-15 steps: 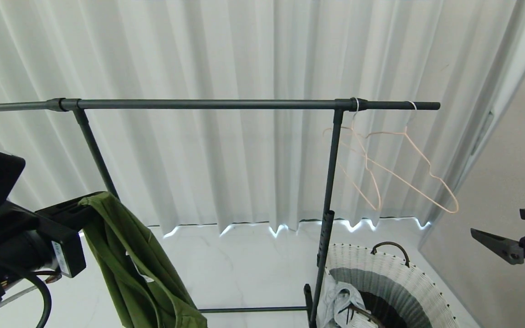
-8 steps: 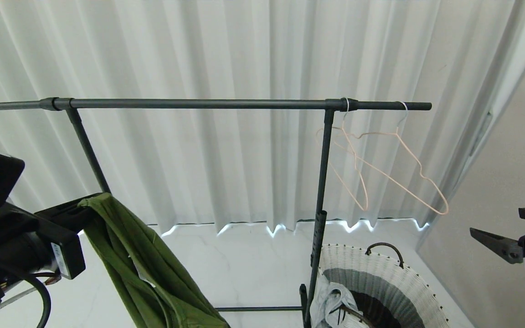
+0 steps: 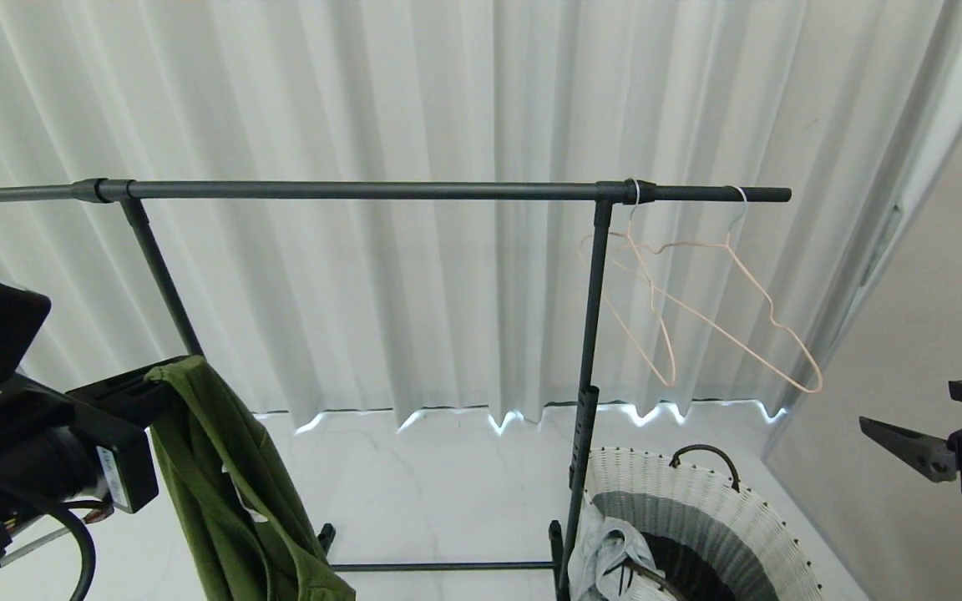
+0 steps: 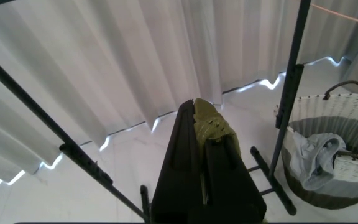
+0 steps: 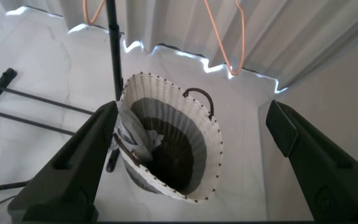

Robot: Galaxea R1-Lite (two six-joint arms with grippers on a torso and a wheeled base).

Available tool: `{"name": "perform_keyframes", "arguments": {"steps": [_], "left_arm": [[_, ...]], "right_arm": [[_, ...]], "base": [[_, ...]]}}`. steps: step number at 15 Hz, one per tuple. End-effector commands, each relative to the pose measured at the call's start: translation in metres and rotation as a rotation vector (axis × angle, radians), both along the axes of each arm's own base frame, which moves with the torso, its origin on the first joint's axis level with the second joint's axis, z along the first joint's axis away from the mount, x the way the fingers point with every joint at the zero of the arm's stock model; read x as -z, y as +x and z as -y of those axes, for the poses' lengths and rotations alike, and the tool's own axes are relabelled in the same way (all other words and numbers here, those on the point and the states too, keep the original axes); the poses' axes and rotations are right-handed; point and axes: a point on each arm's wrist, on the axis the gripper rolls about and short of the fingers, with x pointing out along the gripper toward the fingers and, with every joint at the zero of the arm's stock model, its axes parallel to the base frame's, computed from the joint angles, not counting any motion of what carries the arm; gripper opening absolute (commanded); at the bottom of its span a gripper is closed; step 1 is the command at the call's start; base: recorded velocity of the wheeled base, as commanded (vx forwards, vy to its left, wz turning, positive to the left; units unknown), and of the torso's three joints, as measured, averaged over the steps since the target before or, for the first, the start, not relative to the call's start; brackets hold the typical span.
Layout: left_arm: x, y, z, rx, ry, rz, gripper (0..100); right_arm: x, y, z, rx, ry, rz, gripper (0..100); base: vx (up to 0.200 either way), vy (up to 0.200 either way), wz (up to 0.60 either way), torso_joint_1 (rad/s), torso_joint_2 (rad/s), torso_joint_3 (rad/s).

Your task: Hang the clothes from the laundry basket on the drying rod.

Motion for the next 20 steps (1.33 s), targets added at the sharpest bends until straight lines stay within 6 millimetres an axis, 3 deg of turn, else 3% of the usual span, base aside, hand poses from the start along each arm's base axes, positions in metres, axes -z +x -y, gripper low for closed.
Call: {"name": "perform_keyframes", "arguments": {"steps": [1,11,16,20], "left_arm": [[0.000,-0.001,0.000,-0.001,-0.001,0.001,0],[0.005,-0.001,0.000,0.002,0.004,-0.015,0],[0.010,-0.003,-0.001,0.002,0.009,-0.030,0],[0.020,-0.012,-0.004,0.001,0.015,-0.044,0]], "right_arm": [[0.000,0.000,0.000,0.000,0.000,-0.002,100],[0.002,0.001,0.000,0.000,-0.001,-0.009,100],[0.005,0.009,-0.001,0.004,-0.005,-0.034,100],[0.002,0.026,0.007,0.058,-0.008,-0.049,100]], "base": [[0.200,0.000,0.00,-0.002,0.00,0.002],[0.200,0.000,0.00,0.001,0.00,0.001],[0.000,0.000,0.00,0.000,0.00,0.000],[0.000,0.000,0.00,0.000,0.00,0.000]]}}
